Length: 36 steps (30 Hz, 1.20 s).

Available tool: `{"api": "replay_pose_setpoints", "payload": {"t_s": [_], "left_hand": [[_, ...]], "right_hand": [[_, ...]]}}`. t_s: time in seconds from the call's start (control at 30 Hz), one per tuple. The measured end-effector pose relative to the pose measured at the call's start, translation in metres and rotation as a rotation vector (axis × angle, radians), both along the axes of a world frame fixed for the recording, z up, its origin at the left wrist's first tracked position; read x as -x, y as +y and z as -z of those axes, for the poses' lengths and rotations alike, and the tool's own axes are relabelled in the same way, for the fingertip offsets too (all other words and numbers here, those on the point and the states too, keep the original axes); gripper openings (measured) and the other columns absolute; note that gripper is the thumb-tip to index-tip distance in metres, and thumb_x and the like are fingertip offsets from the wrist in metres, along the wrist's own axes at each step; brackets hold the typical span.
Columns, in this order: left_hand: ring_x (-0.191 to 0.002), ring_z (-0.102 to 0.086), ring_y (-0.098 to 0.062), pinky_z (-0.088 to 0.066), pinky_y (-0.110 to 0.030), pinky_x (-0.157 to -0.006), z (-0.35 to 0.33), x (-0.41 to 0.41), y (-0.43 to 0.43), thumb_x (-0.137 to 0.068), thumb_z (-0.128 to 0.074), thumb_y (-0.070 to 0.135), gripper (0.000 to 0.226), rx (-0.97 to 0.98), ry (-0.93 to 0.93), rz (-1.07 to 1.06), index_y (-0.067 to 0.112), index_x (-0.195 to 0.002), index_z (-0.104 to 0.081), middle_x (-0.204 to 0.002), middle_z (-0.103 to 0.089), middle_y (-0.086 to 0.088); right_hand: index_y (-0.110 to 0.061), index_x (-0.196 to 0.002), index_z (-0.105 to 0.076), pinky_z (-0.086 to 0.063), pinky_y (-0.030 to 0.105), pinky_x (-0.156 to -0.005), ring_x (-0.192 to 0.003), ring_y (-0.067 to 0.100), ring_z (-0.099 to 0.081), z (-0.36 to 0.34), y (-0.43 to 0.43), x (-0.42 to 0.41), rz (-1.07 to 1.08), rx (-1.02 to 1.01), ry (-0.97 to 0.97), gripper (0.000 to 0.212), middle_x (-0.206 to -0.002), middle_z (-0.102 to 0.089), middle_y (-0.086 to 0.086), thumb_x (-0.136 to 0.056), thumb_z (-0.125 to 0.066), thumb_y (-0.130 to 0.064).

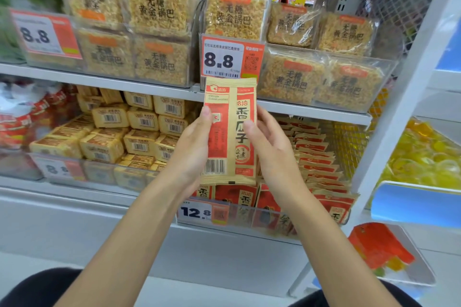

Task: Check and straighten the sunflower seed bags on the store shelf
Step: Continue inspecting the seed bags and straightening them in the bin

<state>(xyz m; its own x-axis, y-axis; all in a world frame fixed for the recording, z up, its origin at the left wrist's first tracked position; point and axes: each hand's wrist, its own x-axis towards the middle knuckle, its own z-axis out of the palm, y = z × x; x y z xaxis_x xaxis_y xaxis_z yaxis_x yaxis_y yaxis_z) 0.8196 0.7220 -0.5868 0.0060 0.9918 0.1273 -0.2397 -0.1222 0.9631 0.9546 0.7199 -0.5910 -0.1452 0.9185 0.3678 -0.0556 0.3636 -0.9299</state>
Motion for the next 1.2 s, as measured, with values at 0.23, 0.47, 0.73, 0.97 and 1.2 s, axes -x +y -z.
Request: {"api": "replay_pose_setpoints", "payload": {"t_s": [0.23, 0.47, 0.73, 0.97, 1.2], "left_hand": [[-0.099, -0.073, -0.021, -0.056, -0.043, -0.088, 0.000, -0.001, 0.001, -0.106, -0.031, 0.041, 0.042, 0.043, -0.085, 0.062, 0.020, -0.116, -0.065, -0.104, -0.076, -0.007], [-0.116, -0.065, -0.023, -0.052, -0.044, -0.099, -0.001, 0.001, 0.006, -0.106, -0.022, 0.044, 0.052, 0.004, -0.268, 0.188, 0.015, -0.137, -0.053, -0.125, -0.068, -0.010], [-0.124, -0.059, -0.010, -0.053, -0.027, -0.093, -0.001, 0.002, 0.009, -0.097, -0.054, 0.014, 0.062, -0.227, -0.041, 0.227, 0.036, -0.151, -0.033, -0.139, -0.059, 0.007], [-0.113, -0.066, -0.025, -0.052, -0.047, -0.098, -0.004, 0.013, 0.021, -0.098, -0.053, 0.008, 0.049, -0.142, 0.019, 0.170, 0.023, -0.144, -0.045, -0.121, -0.070, -0.009], [-0.111, -0.066, -0.008, -0.049, -0.035, -0.104, -0.006, 0.016, 0.039, -0.097, -0.059, 0.011, 0.035, -0.181, 0.389, 0.199, 0.024, -0.129, -0.061, -0.117, -0.072, 0.005]], "right_hand": [[-0.017, -0.129, -0.060, -0.060, 0.030, -0.079, -0.096, 0.013, -0.072, -0.003, 0.004, 0.000, 0.114, 0.052, 0.074, 0.030, -0.107, -0.075, -0.002, -0.100, -0.052, -0.020], [-0.033, -0.137, -0.051, -0.043, 0.030, -0.103, -0.119, -0.001, -0.048, 0.002, 0.005, 0.006, 0.361, -0.234, -0.335, 0.039, -0.126, -0.051, -0.014, -0.098, -0.053, -0.033], [-0.019, -0.124, -0.062, -0.053, 0.041, -0.096, -0.107, 0.020, -0.069, -0.020, 0.000, 0.006, -0.135, 0.136, 0.086, 0.044, -0.115, -0.072, 0.007, -0.094, -0.052, -0.050], [-0.019, -0.121, -0.059, -0.057, 0.035, -0.086, -0.100, 0.013, -0.069, -0.031, 0.019, -0.009, 0.111, -0.111, -0.034, 0.023, -0.111, -0.071, -0.001, -0.099, -0.056, -0.022], [-0.023, -0.107, -0.061, -0.057, 0.039, -0.086, -0.100, 0.013, -0.068, -0.031, 0.045, -0.032, 0.197, -0.264, -0.233, 0.016, -0.108, -0.070, 0.000, -0.093, -0.061, -0.015]]}}
